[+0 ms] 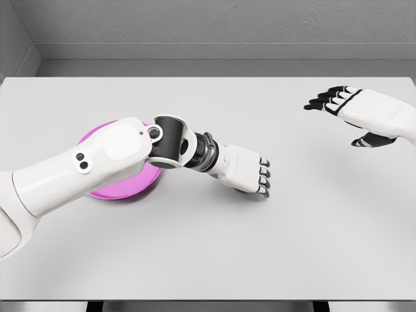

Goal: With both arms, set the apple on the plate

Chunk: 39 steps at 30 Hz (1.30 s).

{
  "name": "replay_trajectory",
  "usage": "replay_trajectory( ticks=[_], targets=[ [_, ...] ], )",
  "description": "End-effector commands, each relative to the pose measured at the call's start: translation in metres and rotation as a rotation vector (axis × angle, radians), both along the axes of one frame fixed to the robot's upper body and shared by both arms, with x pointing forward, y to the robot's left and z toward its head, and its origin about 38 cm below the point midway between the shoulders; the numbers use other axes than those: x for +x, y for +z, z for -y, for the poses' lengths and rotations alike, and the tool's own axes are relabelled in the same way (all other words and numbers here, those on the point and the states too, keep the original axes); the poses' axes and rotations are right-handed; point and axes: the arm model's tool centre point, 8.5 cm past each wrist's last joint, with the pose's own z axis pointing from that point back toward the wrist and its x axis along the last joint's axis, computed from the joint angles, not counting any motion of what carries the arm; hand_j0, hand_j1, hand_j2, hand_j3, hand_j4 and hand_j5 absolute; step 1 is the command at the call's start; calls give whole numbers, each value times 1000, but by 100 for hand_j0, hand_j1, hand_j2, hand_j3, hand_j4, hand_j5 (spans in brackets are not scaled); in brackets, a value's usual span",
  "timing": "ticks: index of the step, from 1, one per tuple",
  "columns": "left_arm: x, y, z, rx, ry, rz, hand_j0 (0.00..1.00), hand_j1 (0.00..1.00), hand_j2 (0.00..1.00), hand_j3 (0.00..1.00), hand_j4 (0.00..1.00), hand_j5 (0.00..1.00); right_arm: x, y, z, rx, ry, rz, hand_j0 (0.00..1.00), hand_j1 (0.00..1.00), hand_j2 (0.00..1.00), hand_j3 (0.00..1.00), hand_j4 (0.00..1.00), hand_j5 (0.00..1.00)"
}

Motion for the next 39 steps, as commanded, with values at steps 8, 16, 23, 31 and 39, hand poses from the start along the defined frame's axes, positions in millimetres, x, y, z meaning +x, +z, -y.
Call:
replay_trajectory(
  ticks=[8,16,23,31,39],
  targets=[
    [1,1,-1,-3,7,-3,92,92,92,92,92,92,-1,1,0,2,7,2,100,100,100,100,100,100],
    [2,-2,-1,6,9,0,83,83,83,83,83,83,-1,0,0,2,7,0,100,100,100,100,100,100],
    [1,-4,-1,6,9,-7,61,61,61,61,61,61,-1,0,0,2,7,0,100,100,100,100,100,100],
    [3,-9,3,24,12,-1,45,45,45,45,45,45,-5,1,-6,0,25,7,100,100,100,100,100,100],
    [4,-12,2,32,17,7,19,19,19,19,19,19,-5,1,-6,0,25,7,100,100,100,100,100,100]
  ],
)
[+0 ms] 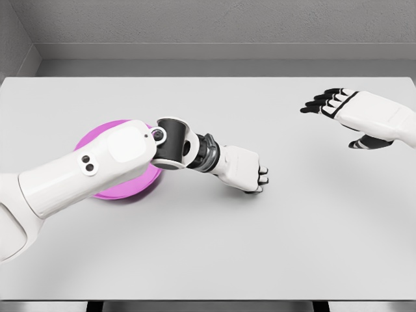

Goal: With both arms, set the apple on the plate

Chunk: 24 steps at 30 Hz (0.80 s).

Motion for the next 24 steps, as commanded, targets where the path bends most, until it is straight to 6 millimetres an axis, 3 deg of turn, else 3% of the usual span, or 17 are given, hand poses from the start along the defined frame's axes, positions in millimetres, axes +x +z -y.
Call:
replay_trajectory(
  ticks=[1,4,13,20,24],
  targets=[
    [-1,-2,-1,11,-1,-9,17,17,17,17,17,17,0,1,0,4,-1,-1,100,100,100,100,100,100],
    [1,2,-3,1,7,-12,7,7,7,7,7,7,0,1,0,4,-1,-1,100,100,100,100,100,100],
    [7,8,-12,-23,32,-40,1,1,1,1,1,1,0,2,3,7,-8,4,100,100,100,100,100,100],
    [37,33,-86,-95,199,-91,1,1,1,1,1,1,-1,2,2,6,-7,5,100,100,100,100,100,100],
    [47,50,-117,-131,264,-78,1,1,1,1,1,1,-1,2,2,6,-7,5,100,100,100,100,100,100]
  ],
)
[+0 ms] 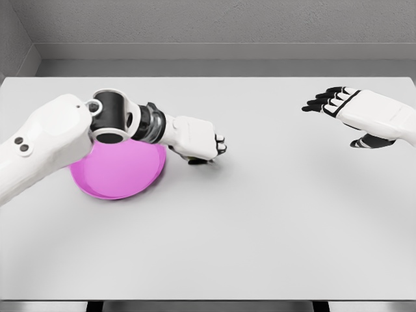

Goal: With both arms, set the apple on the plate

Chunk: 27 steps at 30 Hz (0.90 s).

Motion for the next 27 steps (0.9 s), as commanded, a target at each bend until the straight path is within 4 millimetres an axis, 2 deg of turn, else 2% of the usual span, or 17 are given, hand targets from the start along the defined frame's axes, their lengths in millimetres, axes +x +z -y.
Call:
replay_trajectory(
  ticks=[1,3,4,6,8,13,17,18,19,20,21,27],
  targets=[
    [9,18,-28,-38,63,8,1,1,1,1,1,1,0,0,0,4,-1,-1,100,100,100,100,100,100],
    [9,28,-42,-63,85,17,1,1,1,1,1,1,0,0,0,4,-1,-1,100,100,100,100,100,100],
    [10,34,-57,-66,109,23,1,1,1,1,1,1,0,0,0,4,-1,-1,100,100,100,100,100,100],
    [12,46,-73,-85,139,38,1,1,1,1,1,1,0,0,0,4,-1,-1,100,100,100,100,100,100],
    [10,51,-88,-78,158,48,1,1,1,1,1,1,0,0,1,4,-2,-2,100,100,100,100,100,100],
    [-6,34,-132,-14,215,26,5,5,5,5,5,5,0,0,1,4,-2,-2,100,100,100,100,100,100],
    [-8,24,-138,0,227,9,12,12,12,12,12,12,0,0,0,4,-1,-1,100,100,100,100,100,100],
    [-8,24,-138,0,227,9,18,18,18,18,18,18,0,0,1,4,-2,-2,100,100,100,100,100,100],
    [-7,28,-138,-6,231,19,44,44,44,44,44,44,0,0,0,4,-1,-1,100,100,100,100,100,100],
    [-6,28,-139,0,232,28,88,88,88,88,88,88,0,0,0,4,-1,-1,100,100,100,100,100,100],
    [-6,28,-139,6,232,36,100,100,100,100,100,100,0,0,0,4,-1,-1,100,100,100,100,100,100],
    [-5,28,-139,6,234,36,100,100,100,100,100,100,0,0,0,4,-1,-1,100,100,100,100,100,100]
  ],
)
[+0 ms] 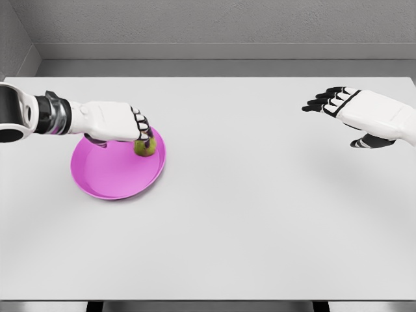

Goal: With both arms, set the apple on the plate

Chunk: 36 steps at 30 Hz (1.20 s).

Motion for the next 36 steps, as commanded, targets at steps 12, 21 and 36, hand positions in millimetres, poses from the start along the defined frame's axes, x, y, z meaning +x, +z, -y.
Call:
replay_trajectory(
  ticks=[12,21,36],
  targets=[
    [-8,16,-51,-299,152,-118,100,100,100,100,100,100,0,1,0,4,-2,0,100,100,100,100,100,100],
    [-9,8,-100,-496,307,-172,100,100,100,100,100,100,-2,0,0,3,1,-2,100,100,100,100,100,100],
    [-9,-7,-129,-561,409,-205,100,100,100,100,100,100,-4,-1,3,6,-9,-1,100,100,100,100,100,100]
  ],
)
